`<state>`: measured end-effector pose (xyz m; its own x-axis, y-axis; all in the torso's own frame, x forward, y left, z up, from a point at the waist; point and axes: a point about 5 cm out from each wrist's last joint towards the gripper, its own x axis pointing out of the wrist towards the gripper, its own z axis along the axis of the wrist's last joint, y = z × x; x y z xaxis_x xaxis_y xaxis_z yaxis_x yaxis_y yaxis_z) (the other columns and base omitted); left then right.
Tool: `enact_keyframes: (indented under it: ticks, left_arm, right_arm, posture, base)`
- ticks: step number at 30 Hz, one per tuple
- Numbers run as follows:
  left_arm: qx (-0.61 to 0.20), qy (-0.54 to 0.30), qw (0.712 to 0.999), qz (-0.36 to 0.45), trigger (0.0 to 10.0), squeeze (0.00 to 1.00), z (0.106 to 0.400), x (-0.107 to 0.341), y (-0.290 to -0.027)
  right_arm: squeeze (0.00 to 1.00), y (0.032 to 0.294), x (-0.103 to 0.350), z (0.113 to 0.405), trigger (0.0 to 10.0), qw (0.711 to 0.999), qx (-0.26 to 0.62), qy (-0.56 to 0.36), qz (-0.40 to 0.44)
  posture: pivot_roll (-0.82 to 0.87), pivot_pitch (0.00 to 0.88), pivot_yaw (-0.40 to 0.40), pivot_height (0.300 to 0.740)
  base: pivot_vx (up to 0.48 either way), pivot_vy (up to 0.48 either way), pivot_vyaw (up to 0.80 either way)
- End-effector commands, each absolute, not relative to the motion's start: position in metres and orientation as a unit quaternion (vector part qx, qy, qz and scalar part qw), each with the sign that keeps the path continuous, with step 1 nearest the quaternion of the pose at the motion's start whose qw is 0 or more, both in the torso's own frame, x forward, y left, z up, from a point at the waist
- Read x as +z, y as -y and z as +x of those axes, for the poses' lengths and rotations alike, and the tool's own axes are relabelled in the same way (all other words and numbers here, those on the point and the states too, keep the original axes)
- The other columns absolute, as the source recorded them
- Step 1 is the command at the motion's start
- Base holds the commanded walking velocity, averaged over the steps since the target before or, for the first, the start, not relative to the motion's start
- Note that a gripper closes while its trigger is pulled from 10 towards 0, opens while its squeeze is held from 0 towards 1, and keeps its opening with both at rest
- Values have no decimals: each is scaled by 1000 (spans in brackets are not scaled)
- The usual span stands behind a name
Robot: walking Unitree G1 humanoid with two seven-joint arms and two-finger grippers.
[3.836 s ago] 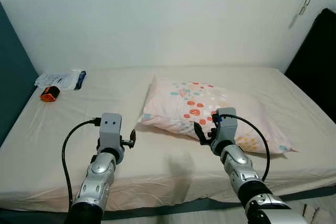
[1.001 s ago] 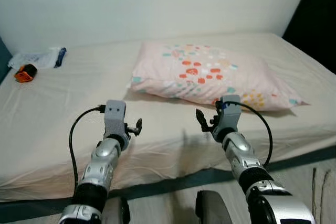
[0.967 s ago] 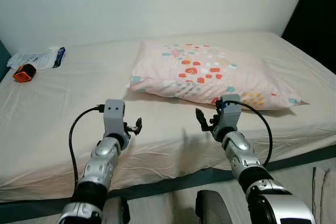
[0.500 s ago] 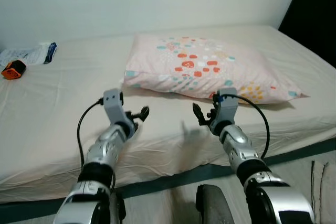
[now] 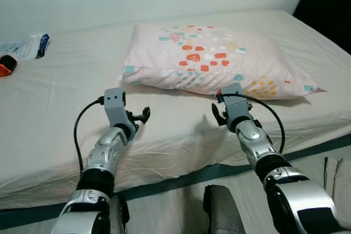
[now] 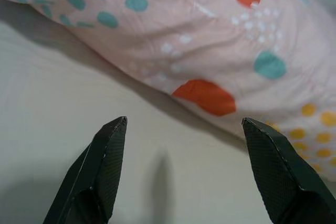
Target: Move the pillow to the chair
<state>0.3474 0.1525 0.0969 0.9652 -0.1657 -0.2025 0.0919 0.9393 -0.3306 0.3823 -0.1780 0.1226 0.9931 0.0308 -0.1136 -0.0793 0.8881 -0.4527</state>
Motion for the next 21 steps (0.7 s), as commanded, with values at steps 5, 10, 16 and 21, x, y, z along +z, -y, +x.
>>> enact_keyframes:
  ticks: [5, 10, 16, 21]
  left_arm:
    - [-36, -121, 981, -146, 10000, 0, 333, 86, -174]
    - [-21, -124, 988, -86, 10000, 0, 323, 80, -185]
    - [25, -123, 992, 20, 10000, 0, 296, 66, -203]
    - [67, -113, 989, -62, 10000, 0, 293, 64, -199]
  right_arm:
    - [0, 180, 129, 387, 10000, 975, 3, -59, -216]
    - [0, 174, 125, 386, 10000, 986, 11, -61, -154]
    - [0, 159, 100, 365, 10000, 996, 74, -35, -32]
    - [0, 161, 83, 352, 10000, 997, 57, -42, -15]
  posture:
    - [63, 169, -42, 545]
    - [53, 132, -55, 545]
    - [36, 69, -53, 550]
    - [24, 25, -50, 575]
  base:
    - [0, 0, 0]
    - [0, 0, 0]
    - [0, 0, 0]
    - [0, 0, 0]
